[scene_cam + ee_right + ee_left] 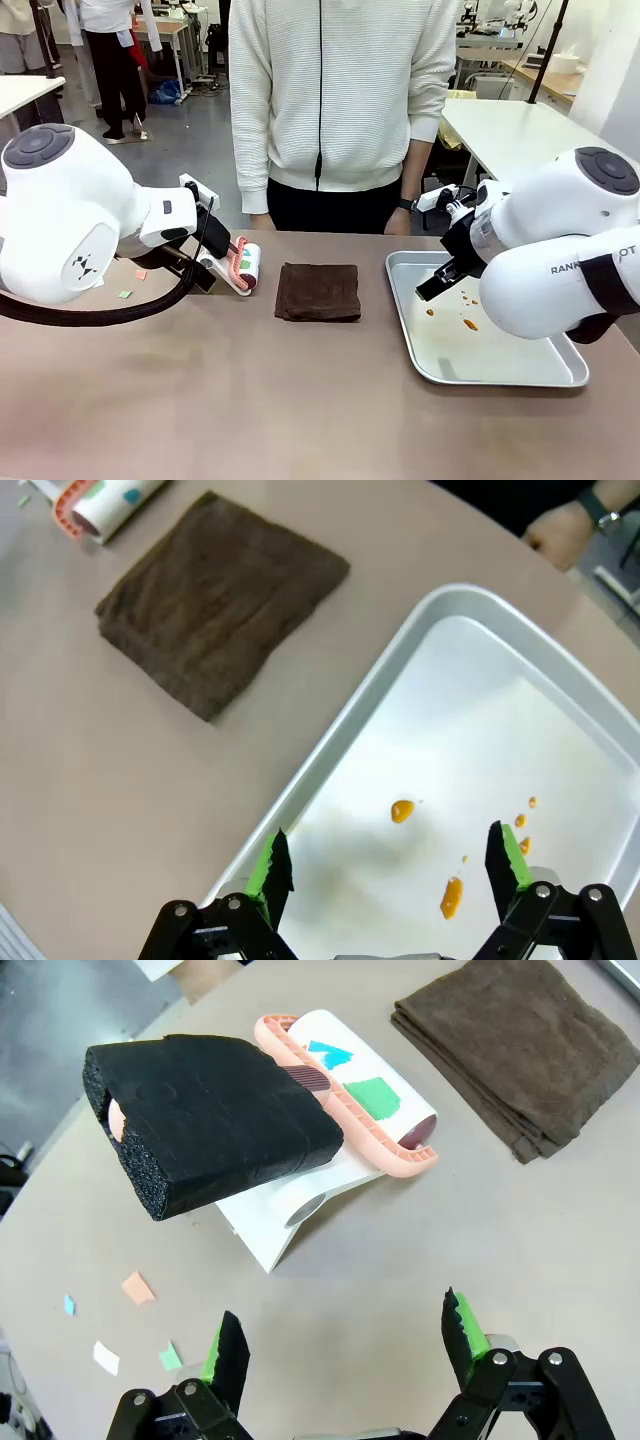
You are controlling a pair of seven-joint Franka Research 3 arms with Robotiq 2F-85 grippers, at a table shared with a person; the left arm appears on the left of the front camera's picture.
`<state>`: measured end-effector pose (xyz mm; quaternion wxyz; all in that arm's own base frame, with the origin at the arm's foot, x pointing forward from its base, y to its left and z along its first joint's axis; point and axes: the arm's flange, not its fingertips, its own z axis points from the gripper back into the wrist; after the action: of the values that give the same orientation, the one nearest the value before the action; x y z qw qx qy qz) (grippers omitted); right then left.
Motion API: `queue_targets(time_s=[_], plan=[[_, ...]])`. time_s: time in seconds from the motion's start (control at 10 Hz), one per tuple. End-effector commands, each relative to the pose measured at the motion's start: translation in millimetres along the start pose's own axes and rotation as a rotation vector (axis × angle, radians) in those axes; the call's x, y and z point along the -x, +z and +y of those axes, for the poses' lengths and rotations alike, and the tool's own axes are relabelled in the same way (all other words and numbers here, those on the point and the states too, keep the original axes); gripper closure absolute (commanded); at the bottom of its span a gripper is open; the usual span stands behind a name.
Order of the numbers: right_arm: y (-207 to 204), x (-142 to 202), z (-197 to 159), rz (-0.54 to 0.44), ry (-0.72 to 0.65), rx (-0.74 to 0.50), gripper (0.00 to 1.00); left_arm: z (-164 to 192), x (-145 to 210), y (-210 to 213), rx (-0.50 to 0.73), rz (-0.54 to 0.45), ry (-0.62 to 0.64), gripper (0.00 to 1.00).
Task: Clean the surface of the table.
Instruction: Hold the Lint Roller with your left hand and the towel with your right hand.
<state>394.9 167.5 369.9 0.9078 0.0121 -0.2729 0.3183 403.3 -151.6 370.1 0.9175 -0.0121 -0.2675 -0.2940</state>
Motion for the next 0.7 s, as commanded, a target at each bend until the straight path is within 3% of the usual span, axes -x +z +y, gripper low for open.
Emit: queue_targets(time_s=[0.0,0.6], plan=[[0.5,-0.2,-0.2,-0.001,-0.001,0.000,0.00,-0.1,0.0,0.0,0.000,0.000,-0.001,0.00],[0.5,-0.2,-0.2,-0.001,-0.001,0.000,0.00,-0.1,0.0,0.0,0.000,0.000,-0.001,0.00]])
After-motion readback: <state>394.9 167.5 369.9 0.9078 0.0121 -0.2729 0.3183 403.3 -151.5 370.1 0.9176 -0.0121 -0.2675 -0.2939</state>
